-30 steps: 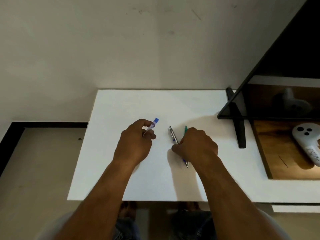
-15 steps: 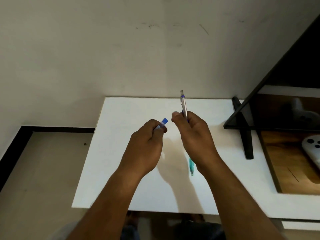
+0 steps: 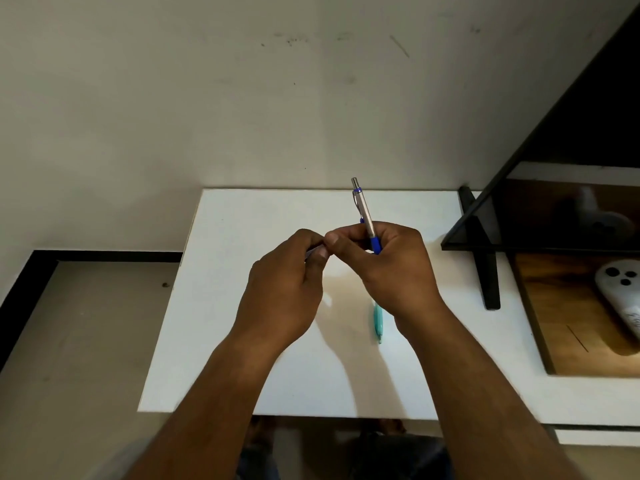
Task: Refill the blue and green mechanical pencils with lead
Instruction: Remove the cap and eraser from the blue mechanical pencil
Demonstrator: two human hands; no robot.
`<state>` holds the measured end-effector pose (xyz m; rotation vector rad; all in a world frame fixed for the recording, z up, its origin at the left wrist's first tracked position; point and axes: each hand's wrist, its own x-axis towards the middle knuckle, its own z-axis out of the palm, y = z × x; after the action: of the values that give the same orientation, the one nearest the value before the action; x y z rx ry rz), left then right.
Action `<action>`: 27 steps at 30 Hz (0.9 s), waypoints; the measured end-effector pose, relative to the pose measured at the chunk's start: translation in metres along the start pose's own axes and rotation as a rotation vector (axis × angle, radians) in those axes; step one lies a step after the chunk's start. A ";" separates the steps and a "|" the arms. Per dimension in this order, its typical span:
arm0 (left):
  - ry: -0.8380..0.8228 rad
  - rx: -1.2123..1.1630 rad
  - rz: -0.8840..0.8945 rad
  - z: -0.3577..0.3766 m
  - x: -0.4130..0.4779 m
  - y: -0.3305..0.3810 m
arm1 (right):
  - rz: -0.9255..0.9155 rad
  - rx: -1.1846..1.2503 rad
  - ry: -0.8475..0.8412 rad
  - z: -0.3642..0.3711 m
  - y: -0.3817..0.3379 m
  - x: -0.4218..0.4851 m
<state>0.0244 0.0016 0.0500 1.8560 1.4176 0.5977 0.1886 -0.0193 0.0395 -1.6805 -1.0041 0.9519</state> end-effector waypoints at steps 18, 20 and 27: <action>-0.039 0.123 -0.216 -0.003 0.006 -0.011 | 0.078 -0.112 0.039 -0.013 0.018 0.010; -0.025 0.110 -0.240 -0.004 0.007 -0.014 | 0.073 -0.157 0.032 -0.013 0.019 0.009; 0.022 -0.051 -0.252 -0.005 0.008 -0.017 | 0.166 -0.562 -0.085 -0.010 0.028 0.007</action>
<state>0.0125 0.0127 0.0394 1.6036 1.6048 0.5241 0.2060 -0.0231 0.0143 -2.2291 -1.2867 0.9026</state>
